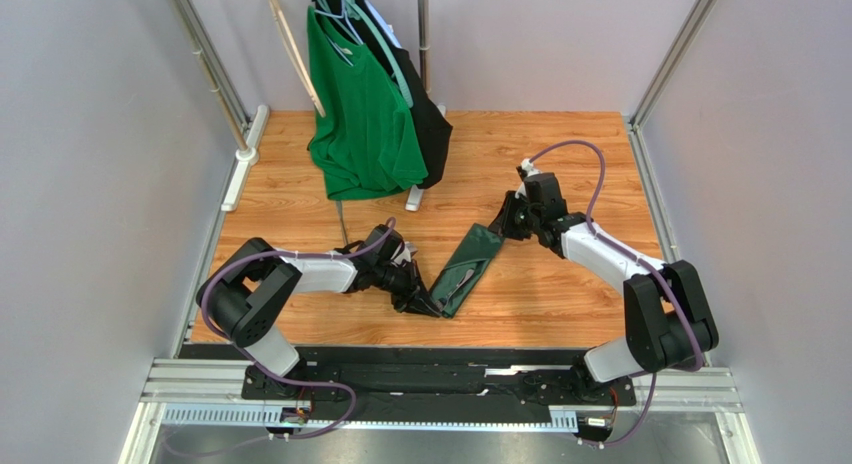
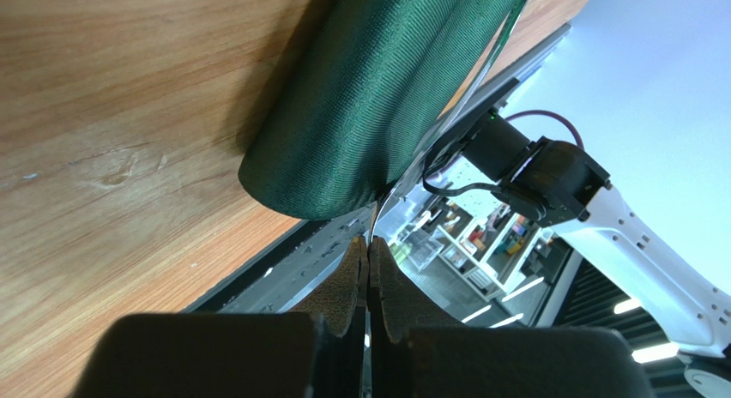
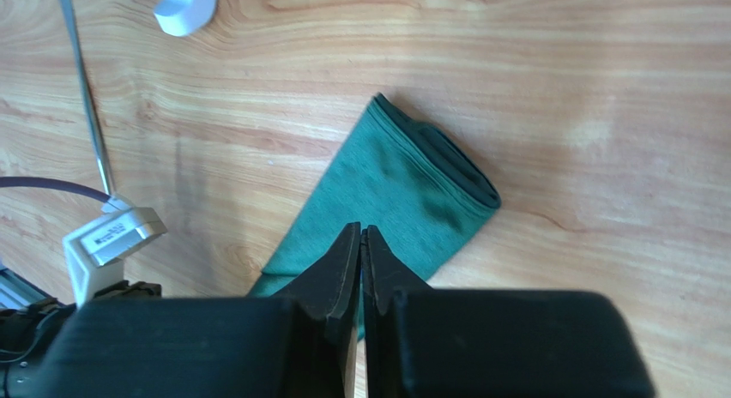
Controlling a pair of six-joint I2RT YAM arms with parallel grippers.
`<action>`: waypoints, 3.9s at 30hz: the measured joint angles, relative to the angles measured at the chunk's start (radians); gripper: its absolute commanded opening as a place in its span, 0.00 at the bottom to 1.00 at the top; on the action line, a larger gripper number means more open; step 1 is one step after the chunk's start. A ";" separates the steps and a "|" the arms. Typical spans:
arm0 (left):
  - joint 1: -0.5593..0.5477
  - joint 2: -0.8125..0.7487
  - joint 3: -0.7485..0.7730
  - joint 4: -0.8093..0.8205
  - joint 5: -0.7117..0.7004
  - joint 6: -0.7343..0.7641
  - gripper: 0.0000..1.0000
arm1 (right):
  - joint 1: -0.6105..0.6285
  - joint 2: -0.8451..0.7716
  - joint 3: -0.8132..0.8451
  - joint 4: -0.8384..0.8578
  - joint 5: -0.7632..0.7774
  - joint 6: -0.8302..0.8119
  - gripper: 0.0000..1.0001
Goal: Fold the napkin into a case and place the utensils inside
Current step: Insert the fork into the folded napkin, then pick up the knife from the center of the board.
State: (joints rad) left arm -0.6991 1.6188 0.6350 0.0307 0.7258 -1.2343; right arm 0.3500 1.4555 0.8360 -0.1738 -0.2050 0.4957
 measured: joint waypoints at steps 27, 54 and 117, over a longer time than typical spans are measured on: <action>0.000 0.081 0.060 0.041 0.024 -0.076 0.00 | -0.048 0.368 0.300 -0.017 0.084 -0.098 0.00; 0.000 0.210 0.140 0.260 0.002 -0.136 0.00 | -0.053 0.428 0.262 0.040 0.022 -0.074 0.00; 0.421 0.275 0.747 -0.889 -0.961 0.744 0.59 | -0.030 0.092 0.122 -0.132 -0.003 -0.064 0.00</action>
State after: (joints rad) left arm -0.2779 1.8935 1.3823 -0.8585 -0.2348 -0.4900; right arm 0.3199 1.5471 0.9581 -0.3061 -0.2081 0.4313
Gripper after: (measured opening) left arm 0.574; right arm 0.005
